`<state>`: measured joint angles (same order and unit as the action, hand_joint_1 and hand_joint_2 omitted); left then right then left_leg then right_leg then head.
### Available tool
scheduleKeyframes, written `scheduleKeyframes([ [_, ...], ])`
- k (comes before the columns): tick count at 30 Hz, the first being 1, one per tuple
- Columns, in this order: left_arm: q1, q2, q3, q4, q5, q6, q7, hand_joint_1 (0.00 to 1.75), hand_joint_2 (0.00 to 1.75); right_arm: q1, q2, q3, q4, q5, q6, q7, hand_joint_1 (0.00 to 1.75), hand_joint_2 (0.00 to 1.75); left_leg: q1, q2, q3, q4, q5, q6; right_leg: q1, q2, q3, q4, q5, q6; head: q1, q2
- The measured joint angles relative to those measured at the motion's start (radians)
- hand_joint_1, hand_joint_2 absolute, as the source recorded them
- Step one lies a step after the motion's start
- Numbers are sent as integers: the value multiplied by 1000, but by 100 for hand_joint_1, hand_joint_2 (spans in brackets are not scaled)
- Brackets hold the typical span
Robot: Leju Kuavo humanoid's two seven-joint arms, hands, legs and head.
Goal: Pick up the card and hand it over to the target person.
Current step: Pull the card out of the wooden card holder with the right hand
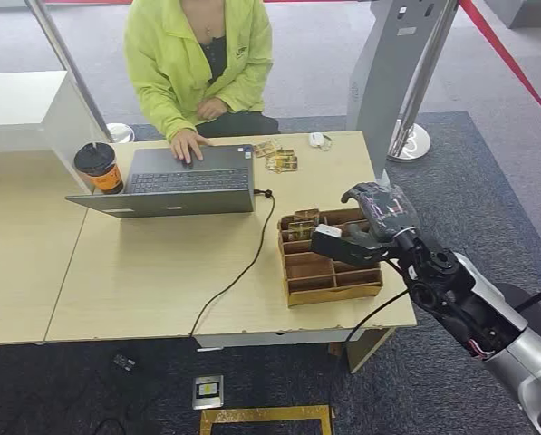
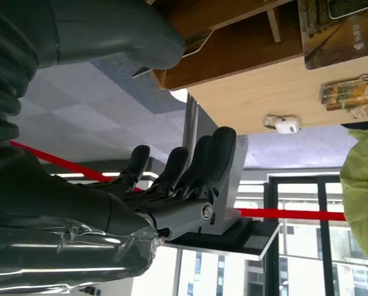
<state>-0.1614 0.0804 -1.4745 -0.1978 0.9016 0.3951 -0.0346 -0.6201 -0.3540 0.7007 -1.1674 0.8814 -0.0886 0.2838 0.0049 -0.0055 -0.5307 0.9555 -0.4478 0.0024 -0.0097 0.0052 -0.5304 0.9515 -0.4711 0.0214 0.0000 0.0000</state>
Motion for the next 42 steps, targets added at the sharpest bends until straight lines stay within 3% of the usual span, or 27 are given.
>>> scheduleKeyframes([
  [12, 0, 1, 0, -1, 0, -2, -1, 0, 175, -14, 29, 12, 69, 15, -9, -2, 81, 175, 0, 1, 0, 0, 0, 0, 0, 0, 0, 0, 0, 0, 0, 0],
  [37, 3, 1, 0, 1, 2, -3, 2, 0, 175, -23, 37, 15, 119, 31, -22, -1, 86, 175, 0, 0, 0, 0, 0, 0, 0, 0, 0, 0, 0, 0, 0, 0],
  [41, -4, 1, -10, 0, -9, -10, 1, 0, 175, -7, 19, 2, 116, 54, -27, 13, 137, 175, 0, -1, 0, 0, 0, 0, 0, -1, 0, 0, 0, 0, 0, 0],
  [42, -4, 2, -10, 0, -9, -11, 0, 0, 175, -3, 15, 2, 106, 59, -24, 16, 139, 175, 0, -1, 0, 0, 0, 0, 0, -1, 0, 0, 0, 0, 0, 0],
])
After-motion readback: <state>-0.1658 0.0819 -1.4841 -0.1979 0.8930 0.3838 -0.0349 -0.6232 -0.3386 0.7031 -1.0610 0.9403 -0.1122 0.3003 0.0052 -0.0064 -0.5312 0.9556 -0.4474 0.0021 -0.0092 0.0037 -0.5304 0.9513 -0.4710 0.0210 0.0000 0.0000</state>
